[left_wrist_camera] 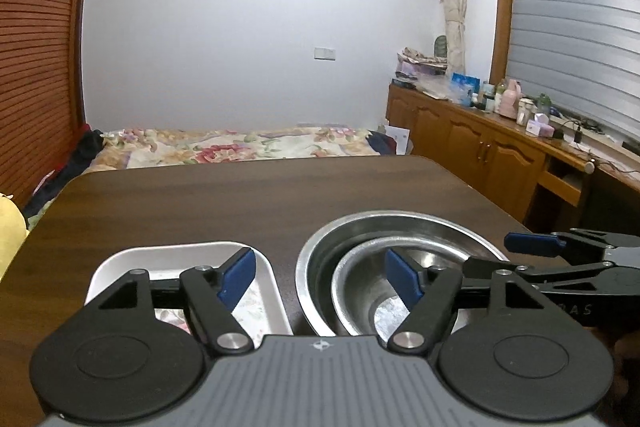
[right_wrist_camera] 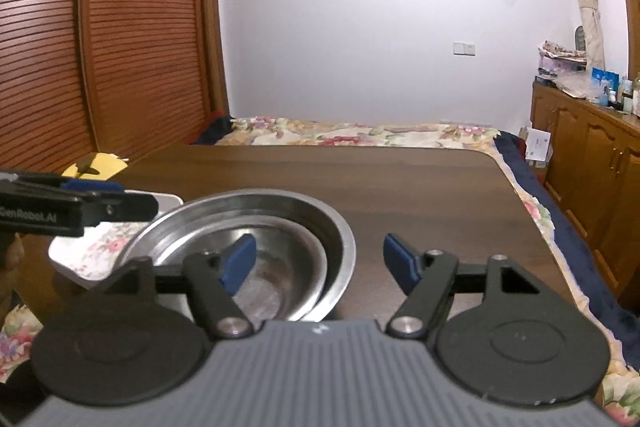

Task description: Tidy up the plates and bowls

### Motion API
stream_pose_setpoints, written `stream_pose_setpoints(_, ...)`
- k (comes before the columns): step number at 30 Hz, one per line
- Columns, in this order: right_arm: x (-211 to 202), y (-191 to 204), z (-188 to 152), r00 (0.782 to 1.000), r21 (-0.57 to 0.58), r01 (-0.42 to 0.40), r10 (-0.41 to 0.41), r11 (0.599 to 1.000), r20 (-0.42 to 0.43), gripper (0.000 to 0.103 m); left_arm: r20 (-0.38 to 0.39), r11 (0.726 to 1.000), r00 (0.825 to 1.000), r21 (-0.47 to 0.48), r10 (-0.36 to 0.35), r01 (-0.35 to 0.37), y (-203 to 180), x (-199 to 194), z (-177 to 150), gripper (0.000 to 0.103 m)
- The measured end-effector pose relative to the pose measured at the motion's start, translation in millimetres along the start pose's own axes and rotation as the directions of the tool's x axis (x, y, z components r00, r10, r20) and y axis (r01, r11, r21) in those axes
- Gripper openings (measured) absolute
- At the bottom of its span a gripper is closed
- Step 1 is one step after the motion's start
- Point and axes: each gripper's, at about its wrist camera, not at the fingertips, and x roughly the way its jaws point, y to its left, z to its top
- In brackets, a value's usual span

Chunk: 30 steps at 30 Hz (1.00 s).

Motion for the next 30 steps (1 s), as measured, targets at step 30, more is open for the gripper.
stream_pose_setpoints(30, 16.4, 1.3, -21.5, 0.999, 0.101, -0.047, 0.048, 0.994, -0.005, 0.043, -0.103, 1.000, 0.995, 0.010, -0.001, 0.003, -5.2, 16.8, -19.8, 0.036)
